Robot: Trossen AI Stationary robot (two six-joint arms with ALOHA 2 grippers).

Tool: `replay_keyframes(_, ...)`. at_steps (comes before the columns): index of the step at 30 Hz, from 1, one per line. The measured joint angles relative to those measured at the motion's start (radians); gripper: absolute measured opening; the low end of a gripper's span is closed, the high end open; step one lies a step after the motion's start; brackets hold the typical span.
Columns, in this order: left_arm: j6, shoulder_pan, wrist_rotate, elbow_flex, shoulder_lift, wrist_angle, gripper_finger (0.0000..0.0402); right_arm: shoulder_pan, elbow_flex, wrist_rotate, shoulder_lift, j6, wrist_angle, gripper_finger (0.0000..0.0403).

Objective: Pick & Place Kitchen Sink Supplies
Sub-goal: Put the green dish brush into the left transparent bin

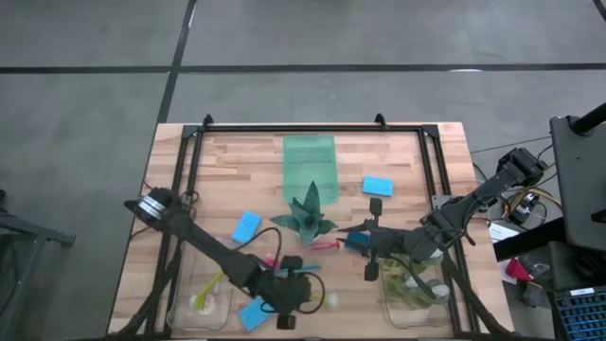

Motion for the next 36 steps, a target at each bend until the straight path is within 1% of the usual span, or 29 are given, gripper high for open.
replay_keyframes(3,-0.039,-0.025,0.005,0.000,-0.048,-0.079,0.0061,0.000,0.000,0.000,0.000,0.000,0.001,0.0076)
replay_keyframes(8,-0.121,-0.070,0.003,-0.002,-0.136,-0.237,0.0044,0.000,0.000,0.000,0.000,0.000,0.001,0.0068)
replay_keyframes(13,-0.223,-0.116,-0.037,-0.003,-0.219,-0.397,0.0045,0.000,0.000,0.000,0.000,0.001,0.001,0.0075)
replay_keyframes(15,-0.274,-0.132,-0.037,-0.003,-0.254,-0.486,0.0054,0.000,0.000,0.000,0.000,0.003,0.001,0.0078)
replay_keyframes(17,-0.343,-0.148,-0.039,-0.003,-0.289,-0.587,0.0063,0.000,0.000,0.000,0.000,0.003,0.001,0.0082)
replay_keyframes(19,-0.413,-0.164,-0.038,-0.003,-0.323,-0.686,0.0065,0.000,0.000,0.000,0.000,0.003,0.001,0.0084)
replay_keyframes(23,-0.547,-0.191,-0.001,-0.003,-0.395,-0.876,0.0044,0.000,0.000,0.000,0.000,0.003,0.002,0.0086)
replay_keyframes(28,-0.704,-0.224,0.011,-0.003,-0.481,-1.012,0.0044,0.000,0.000,0.000,0.000,0.003,0.002,0.0077)
replay_keyframes(30,-0.799,-0.241,0.027,-0.003,-0.505,-1.082,0.0053,0.000,0.000,0.000,0.000,0.003,0.002,0.0073)
replay_keyframes(33,-0.943,-0.271,0.071,-0.003,-0.523,-1.205,0.0068,0.000,0.000,0.000,0.000,0.003,0.002,0.0068)
replay_keyframes(36,-1.040,-0.296,0.093,-0.005,-0.524,-1.287,0.0067,0.000,0.000,0.000,0.000,0.003,0.001,0.0066)
